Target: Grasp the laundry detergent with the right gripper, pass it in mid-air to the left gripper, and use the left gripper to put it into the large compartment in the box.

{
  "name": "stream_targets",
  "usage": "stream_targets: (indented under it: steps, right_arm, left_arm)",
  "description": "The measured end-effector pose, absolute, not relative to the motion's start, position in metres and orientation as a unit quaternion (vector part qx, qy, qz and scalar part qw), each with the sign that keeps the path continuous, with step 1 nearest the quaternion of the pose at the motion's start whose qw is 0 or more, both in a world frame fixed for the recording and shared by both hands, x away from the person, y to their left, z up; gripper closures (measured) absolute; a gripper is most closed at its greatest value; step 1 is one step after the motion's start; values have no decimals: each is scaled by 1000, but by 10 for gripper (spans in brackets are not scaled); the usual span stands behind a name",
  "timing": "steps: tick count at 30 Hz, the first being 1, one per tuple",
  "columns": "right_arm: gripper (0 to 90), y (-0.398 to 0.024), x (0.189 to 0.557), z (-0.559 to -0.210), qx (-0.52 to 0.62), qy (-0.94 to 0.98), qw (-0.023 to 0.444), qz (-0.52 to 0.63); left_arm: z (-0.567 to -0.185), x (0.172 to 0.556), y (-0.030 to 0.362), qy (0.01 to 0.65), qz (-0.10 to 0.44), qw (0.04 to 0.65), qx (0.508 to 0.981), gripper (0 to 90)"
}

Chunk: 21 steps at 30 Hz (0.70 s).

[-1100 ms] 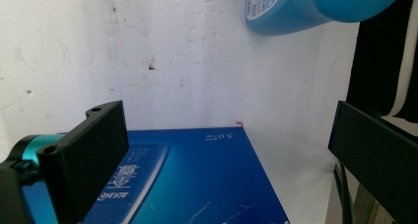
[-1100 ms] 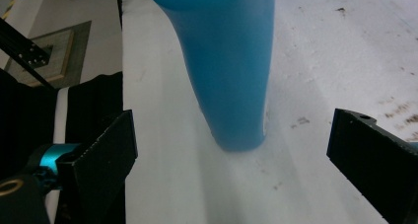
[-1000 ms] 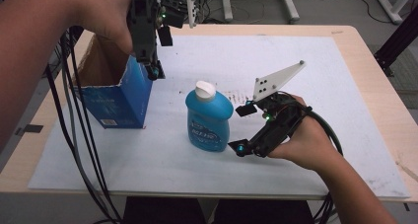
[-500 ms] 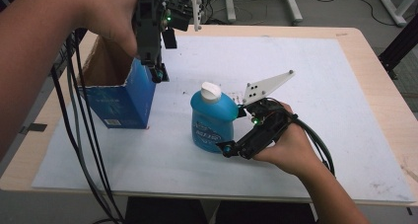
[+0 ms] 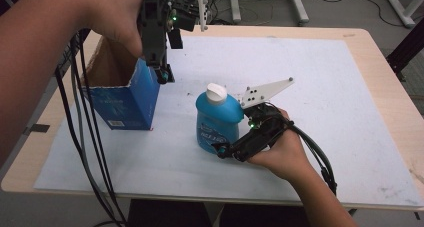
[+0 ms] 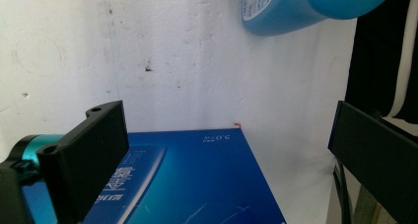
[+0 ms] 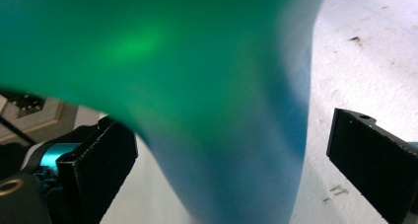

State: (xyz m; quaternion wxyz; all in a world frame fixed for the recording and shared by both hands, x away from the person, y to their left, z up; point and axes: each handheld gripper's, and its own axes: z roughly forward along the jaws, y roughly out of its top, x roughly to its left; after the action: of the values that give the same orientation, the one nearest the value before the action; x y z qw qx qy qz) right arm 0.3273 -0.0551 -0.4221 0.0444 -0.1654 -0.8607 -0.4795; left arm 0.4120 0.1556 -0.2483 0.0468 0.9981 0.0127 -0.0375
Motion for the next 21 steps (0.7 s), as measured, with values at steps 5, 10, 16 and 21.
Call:
stream_targets:
  steps: [5,10,16,21]
  right_arm:
    - [66,-53,327,-424,-167,-855,37,-489]
    - [131,-51,325,-427,-162,-848,30,-504]
    - [132,-51,325,-428,-167,-843,25,-510]
    - [154,-51,324,-429,-167,-839,17,-518]
  left_arm:
    - [-248,412,157,14,-37,47,998,18]
    - [-248,411,158,15,-37,48,998,17]
    - [-249,411,158,14,-37,48,998,18]
    - [-249,411,158,16,-38,49,998,17]
